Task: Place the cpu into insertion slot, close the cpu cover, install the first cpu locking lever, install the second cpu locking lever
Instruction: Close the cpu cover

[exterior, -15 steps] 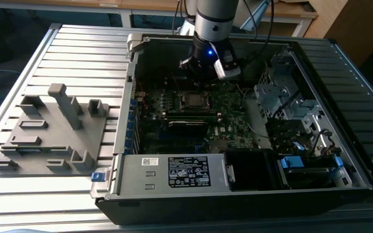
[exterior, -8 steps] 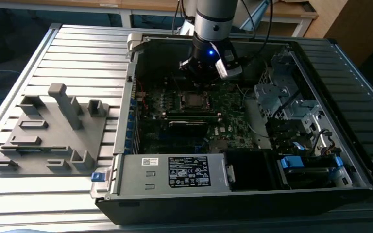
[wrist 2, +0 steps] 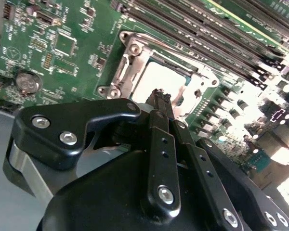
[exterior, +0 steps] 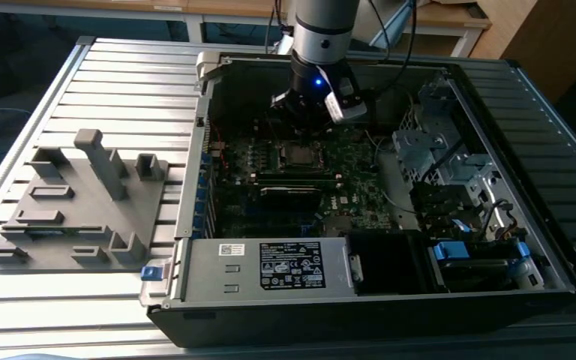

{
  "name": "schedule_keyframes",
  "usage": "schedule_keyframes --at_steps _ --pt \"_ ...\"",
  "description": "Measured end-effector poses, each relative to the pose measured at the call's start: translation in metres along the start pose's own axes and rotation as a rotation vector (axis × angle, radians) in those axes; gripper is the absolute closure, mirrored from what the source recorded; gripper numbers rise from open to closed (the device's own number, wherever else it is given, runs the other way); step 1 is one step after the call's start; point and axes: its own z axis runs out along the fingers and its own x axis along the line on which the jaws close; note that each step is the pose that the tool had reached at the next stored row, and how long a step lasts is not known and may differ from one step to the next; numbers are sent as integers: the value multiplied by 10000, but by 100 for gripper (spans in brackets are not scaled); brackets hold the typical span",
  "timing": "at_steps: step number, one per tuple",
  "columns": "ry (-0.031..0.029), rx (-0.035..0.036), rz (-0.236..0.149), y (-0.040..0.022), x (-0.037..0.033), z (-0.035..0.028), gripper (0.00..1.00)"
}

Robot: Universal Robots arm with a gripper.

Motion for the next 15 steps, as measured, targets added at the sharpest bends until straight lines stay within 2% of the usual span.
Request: schedule_keyframes --at_steps 4,9,15 --pt "-42 -3 0 -9 88 19 90" --pt "-92 -7 1 -20 235 52 90" --pt "-107 -7 1 -31 294 114 90"
